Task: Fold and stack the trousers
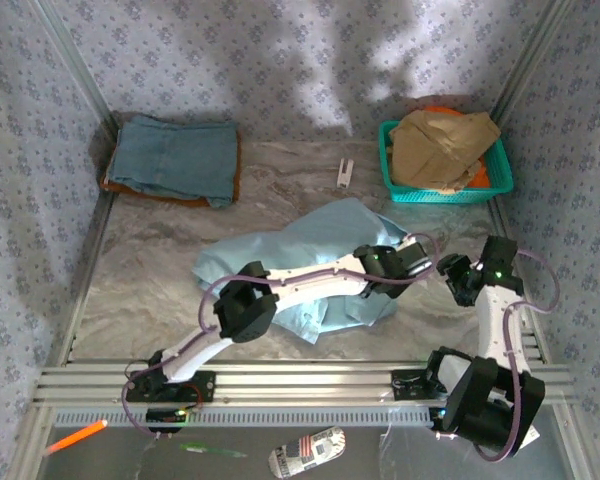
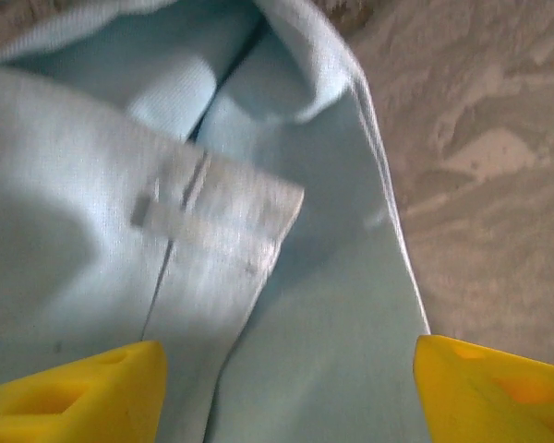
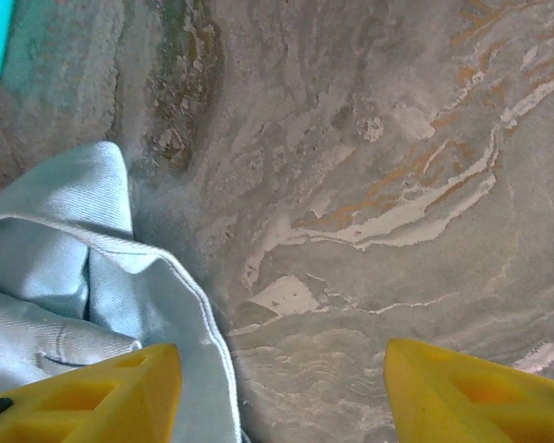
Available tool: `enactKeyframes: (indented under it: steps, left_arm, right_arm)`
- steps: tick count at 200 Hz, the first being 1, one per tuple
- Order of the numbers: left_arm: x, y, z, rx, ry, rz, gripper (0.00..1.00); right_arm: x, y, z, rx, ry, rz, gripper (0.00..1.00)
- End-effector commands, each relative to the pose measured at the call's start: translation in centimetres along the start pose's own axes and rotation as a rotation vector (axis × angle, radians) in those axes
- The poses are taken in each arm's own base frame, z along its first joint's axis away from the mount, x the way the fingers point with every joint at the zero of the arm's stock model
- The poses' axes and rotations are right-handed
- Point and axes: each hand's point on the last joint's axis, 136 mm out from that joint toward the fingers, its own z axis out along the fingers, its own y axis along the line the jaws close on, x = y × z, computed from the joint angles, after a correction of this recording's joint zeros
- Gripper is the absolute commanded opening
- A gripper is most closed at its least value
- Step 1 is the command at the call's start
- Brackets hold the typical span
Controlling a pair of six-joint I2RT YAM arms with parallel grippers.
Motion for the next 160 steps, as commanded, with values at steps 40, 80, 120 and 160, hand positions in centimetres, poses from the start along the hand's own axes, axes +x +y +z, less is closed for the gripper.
enactKeyframes:
  steps: [40, 80, 120, 160]
  left_arm:
    - [-0.3, 2.4, 5.0, -0.202, 0.003, 0.090, 0.70]
    - [0.1, 4.7, 6.9, -0.301, -0.001, 0.066, 0.47]
    - [-2.3, 6.1, 3.5, -0.314, -0.068, 0.023, 0.00]
    - [-5.0, 6.9, -3.0, -0.258, -0.143, -0.017, 0.00]
  right_arm:
    - [-0.3, 0.4, -0.2, -0.090, 0.030, 0.053, 0.63]
    - [-0.3, 0.7, -0.5, -0.116, 0.033, 0.061, 0.63]
    - [0.0, 0.6, -0.7, -0.121, 0.021, 0.018, 0.62]
    - [0.1, 0.9, -0.8, -0.136, 0.019, 0.009, 0.61]
